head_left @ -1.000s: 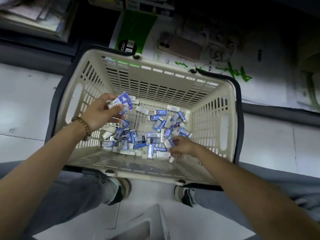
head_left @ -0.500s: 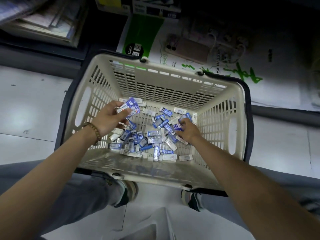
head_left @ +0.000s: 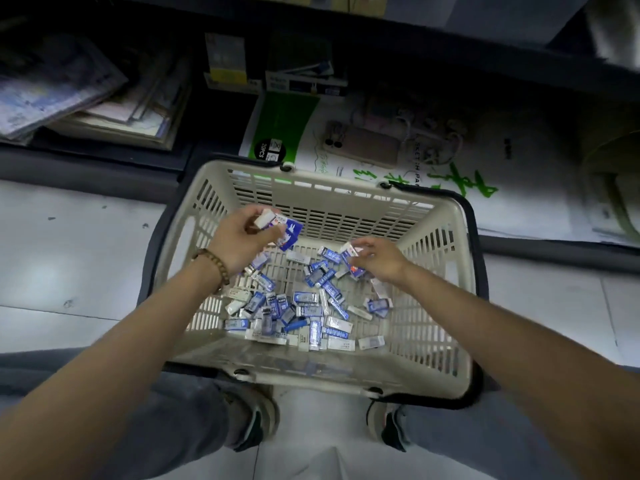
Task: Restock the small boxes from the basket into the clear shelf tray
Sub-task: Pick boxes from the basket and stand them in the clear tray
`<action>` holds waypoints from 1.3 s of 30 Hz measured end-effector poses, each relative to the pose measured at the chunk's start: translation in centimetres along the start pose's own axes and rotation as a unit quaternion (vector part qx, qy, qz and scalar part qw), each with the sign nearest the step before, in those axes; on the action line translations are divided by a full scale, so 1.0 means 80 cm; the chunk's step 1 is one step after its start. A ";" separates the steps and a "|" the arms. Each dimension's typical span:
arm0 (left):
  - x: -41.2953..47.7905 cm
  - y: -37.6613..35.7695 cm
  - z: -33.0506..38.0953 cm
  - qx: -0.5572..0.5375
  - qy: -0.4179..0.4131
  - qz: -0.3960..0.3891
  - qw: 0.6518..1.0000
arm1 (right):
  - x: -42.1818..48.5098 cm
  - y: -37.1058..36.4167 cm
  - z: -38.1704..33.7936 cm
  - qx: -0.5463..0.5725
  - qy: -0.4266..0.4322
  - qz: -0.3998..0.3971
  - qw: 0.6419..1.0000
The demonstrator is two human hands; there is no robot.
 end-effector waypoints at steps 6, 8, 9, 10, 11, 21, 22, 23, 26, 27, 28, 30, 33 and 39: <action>-0.012 0.054 0.129 -0.108 -0.075 -0.056 0.990 | -0.116 0.076 -0.188 0.066 0.139 0.014 0.988; -0.022 0.063 0.159 -0.206 -0.070 -0.108 0.970 | -0.156 0.086 -0.229 0.141 0.185 0.018 0.972; -0.029 0.066 0.171 -0.244 -0.071 -0.124 0.959 | -0.173 0.088 -0.243 0.175 0.205 0.019 0.963; -0.034 0.068 0.181 -0.263 -0.077 -0.127 0.953 | -0.188 0.089 -0.252 0.205 0.222 0.021 0.953; -0.039 0.069 0.189 -0.269 -0.083 -0.121 0.952 | -0.199 0.089 -0.256 0.229 0.236 0.024 0.944; -0.046 0.062 0.245 -0.293 -0.048 -0.121 0.947 | -0.207 0.055 -0.288 0.299 0.271 0.013 0.915; -0.045 0.061 0.247 -0.276 -0.047 -0.126 0.952 | -0.205 0.050 -0.290 0.294 0.267 0.015 0.918; -0.044 0.060 0.249 -0.257 -0.050 -0.135 0.956 | -0.203 0.045 -0.290 0.285 0.266 0.019 0.921; -0.043 0.059 0.255 -0.217 -0.085 -0.139 0.962 | -0.201 0.041 -0.293 0.258 0.286 0.052 0.921; -0.042 0.061 0.256 -0.207 -0.103 -0.133 0.964 | -0.200 0.042 -0.294 0.261 0.292 0.063 0.918; -0.040 0.063 0.257 -0.199 -0.124 -0.132 0.963 | -0.199 0.044 -0.295 0.268 0.295 0.068 0.915; -0.039 0.069 0.258 -0.191 -0.165 -0.139 0.958 | -0.197 0.046 -0.295 0.293 0.289 0.065 0.909; -0.034 0.084 0.257 -0.158 -0.195 -0.071 0.965 | -0.192 0.046 -0.293 0.370 0.242 0.014 0.897; -0.034 0.082 0.267 -0.020 -0.305 0.026 0.952 | -0.188 0.044 -0.291 0.385 0.224 -0.058 0.893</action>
Point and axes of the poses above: each hand's wrist, its own x-axis towards the middle knuckle, its own y-axis out of the back of the hand, z = x × y, the point moved 4 cm from there along x, towards the middle knuckle, and after that the axes turned 15 degrees about x, right-handed, at the moved point
